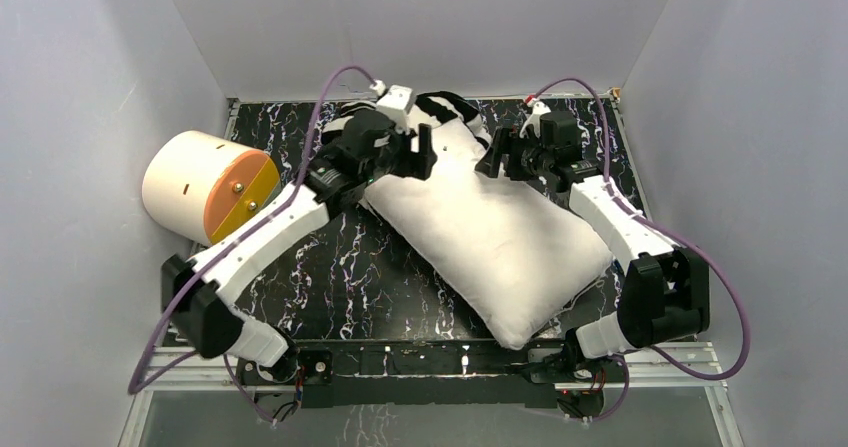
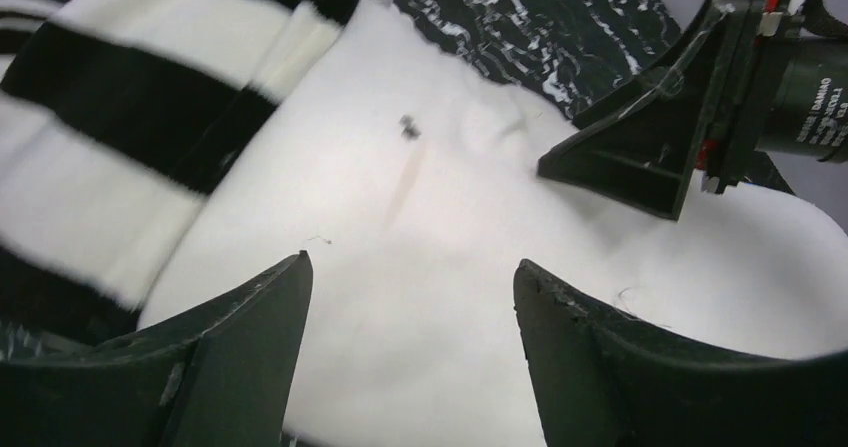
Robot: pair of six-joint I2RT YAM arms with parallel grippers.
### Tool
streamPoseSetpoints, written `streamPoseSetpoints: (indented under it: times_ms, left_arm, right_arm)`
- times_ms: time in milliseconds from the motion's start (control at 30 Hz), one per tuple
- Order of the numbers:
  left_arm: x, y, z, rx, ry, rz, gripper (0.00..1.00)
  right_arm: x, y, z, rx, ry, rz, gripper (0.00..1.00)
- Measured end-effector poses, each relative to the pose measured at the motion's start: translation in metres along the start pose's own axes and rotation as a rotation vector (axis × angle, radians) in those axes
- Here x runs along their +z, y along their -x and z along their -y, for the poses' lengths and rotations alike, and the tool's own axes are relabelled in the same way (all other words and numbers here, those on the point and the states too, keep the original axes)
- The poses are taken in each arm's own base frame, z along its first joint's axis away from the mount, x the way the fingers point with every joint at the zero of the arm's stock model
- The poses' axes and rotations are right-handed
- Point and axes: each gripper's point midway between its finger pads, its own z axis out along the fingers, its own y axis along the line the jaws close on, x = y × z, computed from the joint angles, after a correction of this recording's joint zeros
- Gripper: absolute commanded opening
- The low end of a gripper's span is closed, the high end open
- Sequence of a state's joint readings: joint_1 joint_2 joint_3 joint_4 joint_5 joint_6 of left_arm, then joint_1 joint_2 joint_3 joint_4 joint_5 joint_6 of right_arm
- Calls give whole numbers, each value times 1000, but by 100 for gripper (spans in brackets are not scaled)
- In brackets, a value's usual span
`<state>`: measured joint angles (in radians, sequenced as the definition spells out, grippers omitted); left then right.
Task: Put the pillow into the pillowcase
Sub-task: Stuff the pillow into the pillowcase.
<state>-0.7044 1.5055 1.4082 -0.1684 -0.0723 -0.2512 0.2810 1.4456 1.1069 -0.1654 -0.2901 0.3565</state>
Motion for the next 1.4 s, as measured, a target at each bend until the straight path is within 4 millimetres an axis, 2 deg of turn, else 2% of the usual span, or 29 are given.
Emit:
streamPoseSetpoints:
  times_ms: [100, 167, 200, 267, 333, 400, 433, 500, 533, 600, 700, 800, 900, 967, 1033, 1133, 1200, 1233, 1300, 1333, 1400]
  left_arm:
    - [-38, -13, -20, -54, 96, -4, 79]
    - [-55, -35, -34, -96, 153, -32, 80]
    - [-63, -52, -42, -124, 184, -54, 80]
    - [-67, -83, -51, -166, 217, -93, 80]
    - [-64, -115, -58, -199, 235, -133, 77]
    - [-54, -148, -62, -225, 243, -181, 66]
    - [-48, -159, -63, -234, 246, -202, 55]
    - [-32, -168, -61, -246, 236, -221, 26]
    - [-23, -169, -60, -255, 233, -223, 15]
    - [-6, -163, -58, -245, 226, -226, 0]
    - [13, -149, -70, -267, 237, -221, 0]
    - [21, -130, -103, -330, 261, -194, 0]
    - [23, -108, -132, -356, 287, -152, 0]
    - [27, -94, -140, -358, 281, -125, 0]
    - [28, -87, -138, -360, 260, -117, 15]
    - [28, -86, -130, -367, 220, -128, 52]
    - [24, -89, -127, -373, 212, -150, 58]
    - [22, -89, -127, -372, 215, -156, 63]
    - [15, -87, -129, -344, 221, -167, 70]
    - [12, -82, -130, -328, 223, -164, 71]
    - [3, -68, -128, -306, 223, -147, 71]
  right_arm:
    - [-5, -16, 8, 1, -28, -58, 86]
    - [-6, -27, 11, 8, -34, -93, 86]
    - [-7, -33, 12, 11, -34, -108, 86]
    - [-10, -41, 14, 14, -39, -121, 85]
    - [-14, -43, 14, 14, -43, -117, 83]
    - [-17, -45, 13, 22, -41, -113, 83]
    - [-18, -46, 13, 27, -42, -114, 82]
    - [-18, -50, 13, 35, -39, -117, 80]
    - [-18, -52, 13, 39, -37, -122, 80]
    - [-20, -60, 12, 54, -27, -129, 78]
    - [-25, -66, 5, 63, -13, -131, 77]
    - [-34, -71, -13, 56, 23, -136, 76]
    - [-41, -91, -43, 26, 91, -180, 75]
    - [-48, -107, -57, 8, 119, -220, 77]
    - [-52, -116, -57, -6, 106, -247, 77]
    - [-54, -118, -44, -32, 36, -261, 78]
    - [-56, -107, -40, -64, -6, -246, 80]
    - [-56, -95, -40, -90, -23, -224, 80]
    - [-55, -65, -42, -148, -49, -152, 80]
    - [-54, -43, -44, -192, -66, -92, 80]
    - [-52, -16, -44, -238, -85, -19, 78]
